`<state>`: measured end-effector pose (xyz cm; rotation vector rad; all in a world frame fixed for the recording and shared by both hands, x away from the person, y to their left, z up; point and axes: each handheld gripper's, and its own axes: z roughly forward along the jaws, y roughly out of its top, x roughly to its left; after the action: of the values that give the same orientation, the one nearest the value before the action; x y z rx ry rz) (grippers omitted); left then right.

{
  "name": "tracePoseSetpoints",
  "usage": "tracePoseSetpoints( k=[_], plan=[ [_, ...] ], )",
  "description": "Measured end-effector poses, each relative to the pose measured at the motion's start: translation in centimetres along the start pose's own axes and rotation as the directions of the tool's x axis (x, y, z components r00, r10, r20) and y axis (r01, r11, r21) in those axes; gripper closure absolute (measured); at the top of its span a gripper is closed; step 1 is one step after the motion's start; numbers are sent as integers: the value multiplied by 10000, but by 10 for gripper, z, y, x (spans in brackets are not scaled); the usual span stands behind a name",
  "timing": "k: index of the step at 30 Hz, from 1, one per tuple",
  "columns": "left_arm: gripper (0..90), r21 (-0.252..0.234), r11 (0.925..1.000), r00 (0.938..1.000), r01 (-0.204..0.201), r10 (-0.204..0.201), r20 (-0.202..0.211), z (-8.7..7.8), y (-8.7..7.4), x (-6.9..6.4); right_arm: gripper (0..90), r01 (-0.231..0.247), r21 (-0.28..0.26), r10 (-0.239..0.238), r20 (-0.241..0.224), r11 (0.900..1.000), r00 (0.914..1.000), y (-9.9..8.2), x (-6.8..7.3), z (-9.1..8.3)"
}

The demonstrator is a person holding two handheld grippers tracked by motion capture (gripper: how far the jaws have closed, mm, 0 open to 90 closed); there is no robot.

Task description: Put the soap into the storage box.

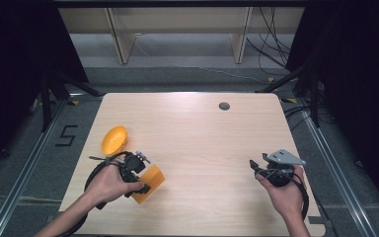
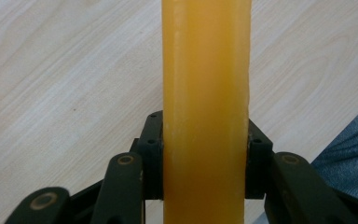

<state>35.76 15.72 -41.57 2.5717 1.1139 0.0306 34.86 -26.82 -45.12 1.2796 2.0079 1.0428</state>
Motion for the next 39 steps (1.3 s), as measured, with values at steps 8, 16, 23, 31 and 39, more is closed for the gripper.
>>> tracePoseSetpoints(
  k=[8,16,23,31,39],
  plan=[
    [606,-141,9990,9991,431,-431,5,-2,0,6,464,42,2,-42,3,10000,10000,0,0,0],
    [606,-173,9979,9980,629,-629,10,-8,0,15,464,11,47,-11,-18,10000,10000,0,0,0],
    [606,-561,9938,9953,963,-967,-32,-11,-1,21,464,10,24,-10,-14,10000,10000,0,0,0],
    [606,-619,9907,9925,1214,-1219,-43,-16,-2,29,464,7,34,-7,-27,10000,10000,0,0,0],
    [606,-582,9874,9889,1472,-1481,-106,-18,-3,36,464,231,-72,-231,-10,9997,9997,0,-2,1]
  ],
)
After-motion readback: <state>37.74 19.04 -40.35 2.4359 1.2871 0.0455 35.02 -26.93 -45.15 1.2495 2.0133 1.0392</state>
